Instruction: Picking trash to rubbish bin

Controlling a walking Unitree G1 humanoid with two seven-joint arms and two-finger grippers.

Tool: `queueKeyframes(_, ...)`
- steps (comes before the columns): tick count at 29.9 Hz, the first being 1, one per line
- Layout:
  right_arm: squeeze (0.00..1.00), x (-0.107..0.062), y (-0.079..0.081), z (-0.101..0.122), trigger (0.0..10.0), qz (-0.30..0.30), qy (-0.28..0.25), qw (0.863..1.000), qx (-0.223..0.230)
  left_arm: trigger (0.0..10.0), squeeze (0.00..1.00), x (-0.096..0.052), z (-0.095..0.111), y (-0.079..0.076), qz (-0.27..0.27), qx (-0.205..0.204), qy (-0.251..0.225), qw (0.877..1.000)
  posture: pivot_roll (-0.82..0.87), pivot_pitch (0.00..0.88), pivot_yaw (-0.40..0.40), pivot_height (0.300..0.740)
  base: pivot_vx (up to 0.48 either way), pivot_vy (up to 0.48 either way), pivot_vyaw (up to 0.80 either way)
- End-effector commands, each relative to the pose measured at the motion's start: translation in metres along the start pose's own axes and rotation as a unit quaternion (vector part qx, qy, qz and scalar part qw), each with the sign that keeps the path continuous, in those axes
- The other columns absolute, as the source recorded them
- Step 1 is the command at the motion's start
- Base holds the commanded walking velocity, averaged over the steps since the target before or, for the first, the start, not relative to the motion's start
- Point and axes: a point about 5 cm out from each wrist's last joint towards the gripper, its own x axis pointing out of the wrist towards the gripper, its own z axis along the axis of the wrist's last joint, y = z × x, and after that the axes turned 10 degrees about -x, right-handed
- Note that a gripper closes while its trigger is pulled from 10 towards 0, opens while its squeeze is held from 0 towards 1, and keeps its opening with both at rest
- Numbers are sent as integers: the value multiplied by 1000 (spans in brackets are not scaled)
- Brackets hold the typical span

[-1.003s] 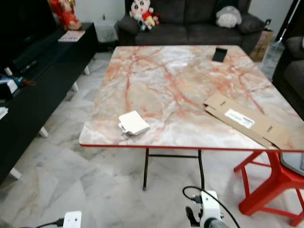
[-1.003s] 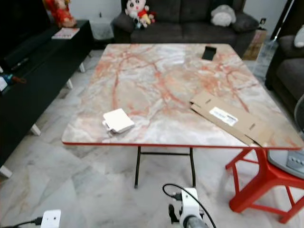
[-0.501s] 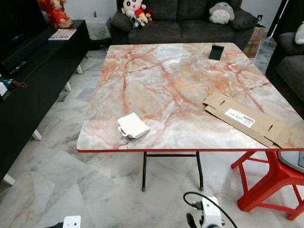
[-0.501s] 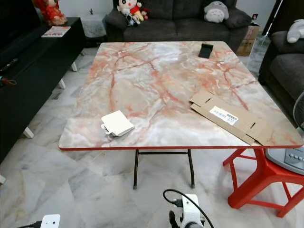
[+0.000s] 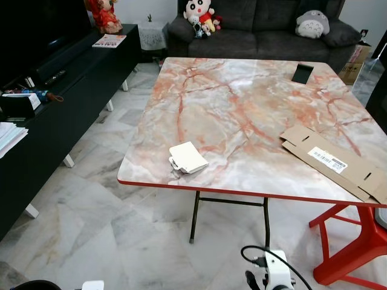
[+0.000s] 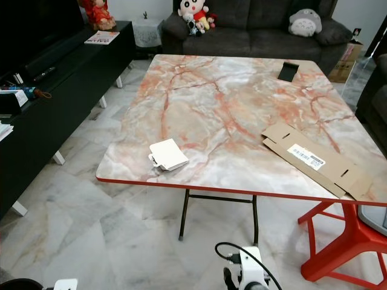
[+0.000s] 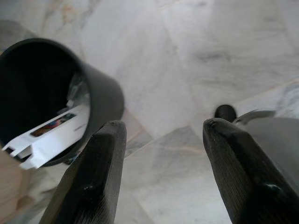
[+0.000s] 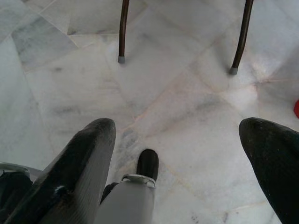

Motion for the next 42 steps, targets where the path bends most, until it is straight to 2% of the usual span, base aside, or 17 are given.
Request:
queueKeyframes(1, 0, 1, 0, 5, 10000, 2, -6, 1000, -7, 10000, 0, 0, -2, -1, 4, -2, 9, 1000, 42, 0, -42, 740, 0, 0, 0)
queueKeyframes(5, 0, 4, 3, 18, 10000, 11, -23, 1000, -19, 10000, 0, 1, 7, -6, -5, -1, -11, 1000, 42, 0, -37, 740, 0, 0, 0)
queueKeyframes(27, 0, 4, 3, 18, 10000, 12, -23, 999, -20, 10000, 0, 1, 7, -6, -4, -1, -12, 1000, 42, 0, -37, 740, 0, 0, 0)
queueKeyframes(28, 0, 4, 6, 19, 10000, 15, -29, 999, -22, 10000, 0, 0, 7, -1, 4, 2, -27, 1000, 65, 0, -18, 740, 0, 0, 0)
queueKeyframes(29, 0, 3, 14, 33, 10000, 32, -105, 993, -33, 10000, 0, -15, 34, 35, 35, -10, -199, 979, 108, 0, 11, 740, 0, 0, 0)
queueKeyframes(30, 0, 4, 21, 43, 10000, 36, -129, 991, -30, 10000, 0, -13, 41, 37, 27, -8, -204, 978, 121, 0, 26, 740, 0, 0, 0)
queueKeyframes(31, 0, 4, 26, 50, 10000, 38, -141, 989, -27, 10000, 0, -10, 44, 36, 19, -8, -195, 981, 121, 0, 26, 740, 0, 0, 0)
queueKeyframes(32, 0, 7, 32, 54, 10000, 38, -129, 991, -22, 10000, 0, -1, 42, 23, -10, 12, -137, 990, 123, 0, 22, 740, 0, 0, 0)
queueKeyframes(33, 0, 7, 32, 54, 10000, 38, -129, 991, -22, 10000, 0, -1, 42, 23, -10, 12, -137, 990, 123, 0, 22, 740, 0, 0, 0)
queueKeyframes(34, 0, 8, 34, 52, 10000, 37, -111, 993, -17, 10000, 0, 2, 41, 19, -11, 22, -114, 993, 124, 0, 18, 740, 0, 0, 0)
queueKeyframes(36, 0, 9, 36, 48, 10000, 38, -96, 995, -13, 10000, 0, 4, 42, 19, -8, 13, -99, 995, 103, 0, 24, 740, 0, 0, 0)
queueKeyframes(37, 0, 9, 38, 42, 10000, 38, -75, 996, -18, 10000, 0, 5, 42, 18, -5, 25, -82, 996, 95, 0, 31, 740, 0, 0, 0)
queueKeyframes(42, 0, 8, 35, 36, 10000, 29, -61, 998, -6, 10000, 0, 6, 46, 18, -2, 25, -82, 996, 72, 0, 42, 740, 0, 0, 0)
